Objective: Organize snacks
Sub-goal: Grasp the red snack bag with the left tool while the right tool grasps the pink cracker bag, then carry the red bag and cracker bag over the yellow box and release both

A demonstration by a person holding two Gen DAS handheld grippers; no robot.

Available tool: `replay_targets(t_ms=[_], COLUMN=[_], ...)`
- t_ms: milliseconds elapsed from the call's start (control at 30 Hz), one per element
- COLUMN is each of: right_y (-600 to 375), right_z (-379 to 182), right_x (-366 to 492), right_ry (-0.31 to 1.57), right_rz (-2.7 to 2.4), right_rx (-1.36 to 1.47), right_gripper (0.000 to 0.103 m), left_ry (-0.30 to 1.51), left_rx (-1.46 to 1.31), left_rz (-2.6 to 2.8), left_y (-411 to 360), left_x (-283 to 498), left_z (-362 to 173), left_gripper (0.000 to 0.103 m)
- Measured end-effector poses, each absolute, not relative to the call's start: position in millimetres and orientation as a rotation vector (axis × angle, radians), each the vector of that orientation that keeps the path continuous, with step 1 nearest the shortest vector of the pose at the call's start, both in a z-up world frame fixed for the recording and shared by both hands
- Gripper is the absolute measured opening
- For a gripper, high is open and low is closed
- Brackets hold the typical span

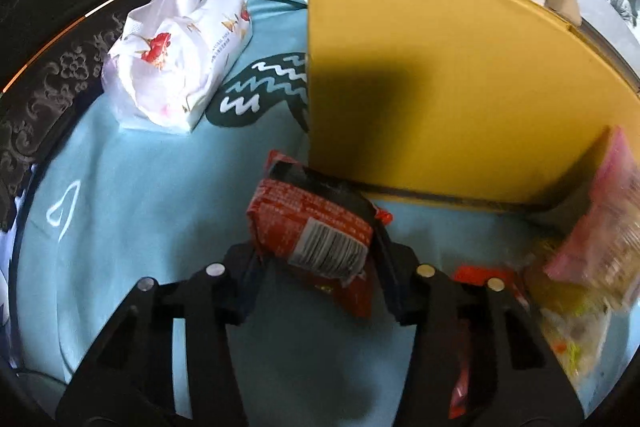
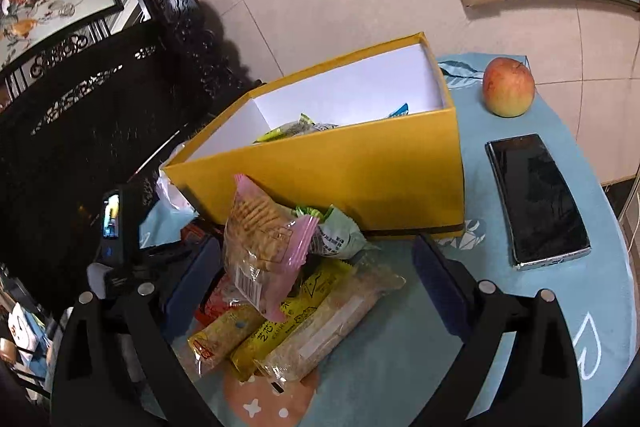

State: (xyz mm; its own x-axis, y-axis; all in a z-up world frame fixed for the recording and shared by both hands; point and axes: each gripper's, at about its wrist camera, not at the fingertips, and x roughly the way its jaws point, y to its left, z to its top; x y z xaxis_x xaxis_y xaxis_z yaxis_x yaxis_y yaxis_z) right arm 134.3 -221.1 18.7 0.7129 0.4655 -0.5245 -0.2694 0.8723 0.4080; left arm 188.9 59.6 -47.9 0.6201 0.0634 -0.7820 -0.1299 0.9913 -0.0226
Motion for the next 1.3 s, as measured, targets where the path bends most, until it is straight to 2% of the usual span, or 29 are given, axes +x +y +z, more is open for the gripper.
replay_targets(t_ms=[233, 467, 600, 833, 1000, 1067, 1300], right_y=[-218, -197, -186, -168, -172, -180, -213], right_z=[15, 1, 0, -4, 2, 6, 5], right_x=[135, 143, 152, 175, 165, 156, 150], right_ry=[0.674, 0.741, 0.786, 0.796, 0.749, 0.727, 0.732], right_rz=[0.405, 0.463, 0.504, 0.426, 0.466, 0.489, 0.562], right_rx=[0.292, 0.259, 0.308, 0.333, 0.350, 0.368, 0.526], right_gripper=[0.097, 0.096, 0.084, 0.080, 0.039, 0.032, 0.032], left_ry=[0.837, 0.802, 0.797, 0.812, 0.823, 0.830, 0.850], left_rx=[-0.083, -0.095, -0.128, -0.178, -0.187, -0.191, -0.196], left_rz=[0.016, -0.058, -0.090, -0.124, -0.122, -0.119, -0.109], left_y=[43, 32, 35, 43, 43, 43, 44], left_x=[143, 137, 132, 138, 139, 140, 144], left_z=[-29, -43, -44, -48, -48, -49, -51], left_gripper=[0.050, 0.051, 0.051, 0.051, 0.052, 0.053, 0.053])
